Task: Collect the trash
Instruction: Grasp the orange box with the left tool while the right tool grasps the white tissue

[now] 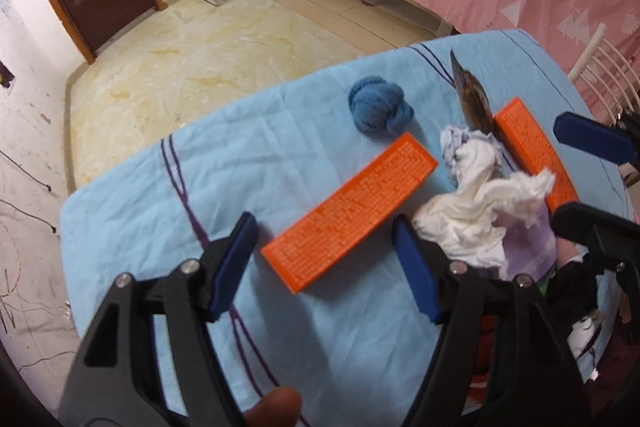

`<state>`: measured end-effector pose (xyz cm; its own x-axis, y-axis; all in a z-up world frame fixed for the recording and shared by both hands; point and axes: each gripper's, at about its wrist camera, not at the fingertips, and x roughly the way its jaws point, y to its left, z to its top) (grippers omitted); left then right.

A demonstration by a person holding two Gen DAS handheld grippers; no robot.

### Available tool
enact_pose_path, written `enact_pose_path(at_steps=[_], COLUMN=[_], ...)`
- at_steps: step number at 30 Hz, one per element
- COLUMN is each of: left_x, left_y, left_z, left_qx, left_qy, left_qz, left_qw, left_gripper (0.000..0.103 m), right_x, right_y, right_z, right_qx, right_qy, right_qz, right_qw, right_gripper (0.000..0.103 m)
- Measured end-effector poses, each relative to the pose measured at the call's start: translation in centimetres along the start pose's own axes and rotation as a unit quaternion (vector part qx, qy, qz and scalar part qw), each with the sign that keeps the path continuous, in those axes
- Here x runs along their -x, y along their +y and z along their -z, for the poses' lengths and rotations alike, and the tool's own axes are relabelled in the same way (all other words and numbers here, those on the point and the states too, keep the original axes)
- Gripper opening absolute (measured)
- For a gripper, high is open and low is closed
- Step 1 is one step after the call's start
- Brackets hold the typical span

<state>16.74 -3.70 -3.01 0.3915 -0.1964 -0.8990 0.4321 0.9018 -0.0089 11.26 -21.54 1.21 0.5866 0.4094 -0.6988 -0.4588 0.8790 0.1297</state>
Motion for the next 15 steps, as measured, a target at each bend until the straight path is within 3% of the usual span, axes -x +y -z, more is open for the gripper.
enact_pose_path(at_steps=[2,4,6,15], left_x=[0.2,0.6,0.7,2.6], left_y=[0.1,0.2,0.1,0.3], left_z=[0.2,0.5,0.8,2.0], left_qx=[-0.002,0.001,-0.002,0.008], left_qy=[-0.006,-0.009,-0.011,-0.020], left_qz=[0.002,0.004,0.000,-0.014], left_qw=[1.0000,0.9999,0.9999,0.9997], left_gripper=[0.052,0.032,0.025,0.024], right_x=[-0.7,-1.2,-1.7,-3.9], right_y=[0.5,0.9,1.3,2.8], right_z=[-0.3,-0.6,-0.5,-0.8], right_qx=[0.005,0.010,0.012,0.035], right_qy=[0.006,0.009,0.012,0.038], right_qz=[0.002,0.001,0.001,0.000], right_qw=[1.000,1.000,1.000,0.999], right_gripper=[0.046,0.046,0.046,0.045])
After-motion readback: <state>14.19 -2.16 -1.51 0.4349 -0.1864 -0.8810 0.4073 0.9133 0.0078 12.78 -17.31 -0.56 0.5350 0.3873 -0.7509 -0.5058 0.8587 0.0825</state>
